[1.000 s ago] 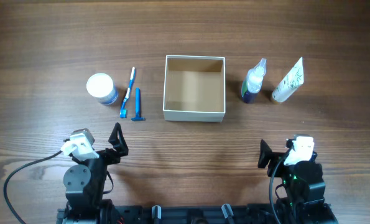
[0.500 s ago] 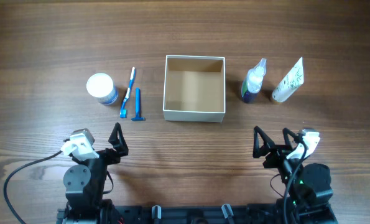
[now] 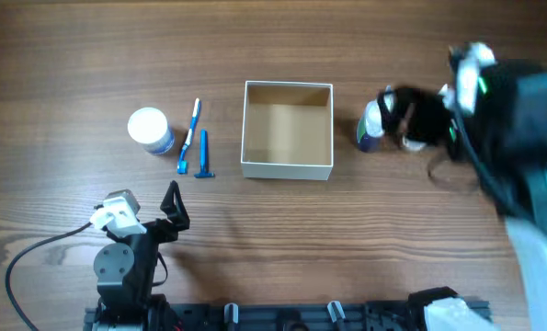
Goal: Pack container
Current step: 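Reach the right gripper to the blue bottle and grasp it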
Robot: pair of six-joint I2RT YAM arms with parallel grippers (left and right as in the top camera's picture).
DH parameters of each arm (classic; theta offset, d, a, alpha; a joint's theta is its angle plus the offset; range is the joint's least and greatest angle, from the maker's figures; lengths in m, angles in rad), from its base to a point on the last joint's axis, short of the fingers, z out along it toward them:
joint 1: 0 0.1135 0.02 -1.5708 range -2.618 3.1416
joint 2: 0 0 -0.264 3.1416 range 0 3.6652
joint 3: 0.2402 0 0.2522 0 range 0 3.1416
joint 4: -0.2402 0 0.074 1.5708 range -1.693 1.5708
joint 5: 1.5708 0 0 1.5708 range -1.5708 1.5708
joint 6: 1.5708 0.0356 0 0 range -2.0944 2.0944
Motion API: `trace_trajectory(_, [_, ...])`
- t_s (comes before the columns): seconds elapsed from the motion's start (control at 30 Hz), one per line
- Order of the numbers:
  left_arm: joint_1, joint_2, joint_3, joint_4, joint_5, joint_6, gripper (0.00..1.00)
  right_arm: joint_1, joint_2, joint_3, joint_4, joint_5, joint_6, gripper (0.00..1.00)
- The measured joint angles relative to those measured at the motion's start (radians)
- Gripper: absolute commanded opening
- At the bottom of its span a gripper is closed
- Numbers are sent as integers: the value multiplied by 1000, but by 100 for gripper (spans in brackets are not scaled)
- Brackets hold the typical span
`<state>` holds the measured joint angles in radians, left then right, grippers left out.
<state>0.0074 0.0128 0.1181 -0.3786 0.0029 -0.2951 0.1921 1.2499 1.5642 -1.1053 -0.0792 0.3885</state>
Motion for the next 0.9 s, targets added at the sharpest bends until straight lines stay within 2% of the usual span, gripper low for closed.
trace_trajectory(0.13, [0, 0, 0, -1, 0, 0, 100, 15, 341, 62, -49, 40, -28, 98])
trace_trajectory(0.2, [0, 0, 0, -1, 0, 0, 100, 21, 433, 62, -56, 82, -27, 93])
trace_trajectory(0.33, [0, 0, 0, -1, 0, 0, 100, 21, 577, 62, -62, 145, -12, 74])
trace_trajectory(0.4, [0, 0, 0, -1, 0, 0, 100, 21, 600, 45, -43, 157, -5, 63])
trace_trajectory(0.53, [0, 0, 0, -1, 0, 0, 100, 21, 615, -40, 21, 182, 3, 59])
trace_trajectory(0.73, [0, 0, 0, -1, 0, 0, 100, 21, 616, -46, 68, 194, 3, 56])
trace_trajectory(0.77, [0, 0, 0, -1, 0, 0, 100, 21, 616, -46, 76, 196, 3, 52])
trace_trajectory(0.83, [0, 0, 0, -1, 0, 0, 100, 21, 616, -46, 82, 201, -1, 33])
trace_trajectory(0.87, [0, 0, 0, -1, 0, 0, 100, 21, 616, -46, 81, 208, -8, 31])
trace_trajectory(0.9, [0, 0, 0, -1, 0, 0, 100, 21, 615, -45, 82, 212, -13, 22])
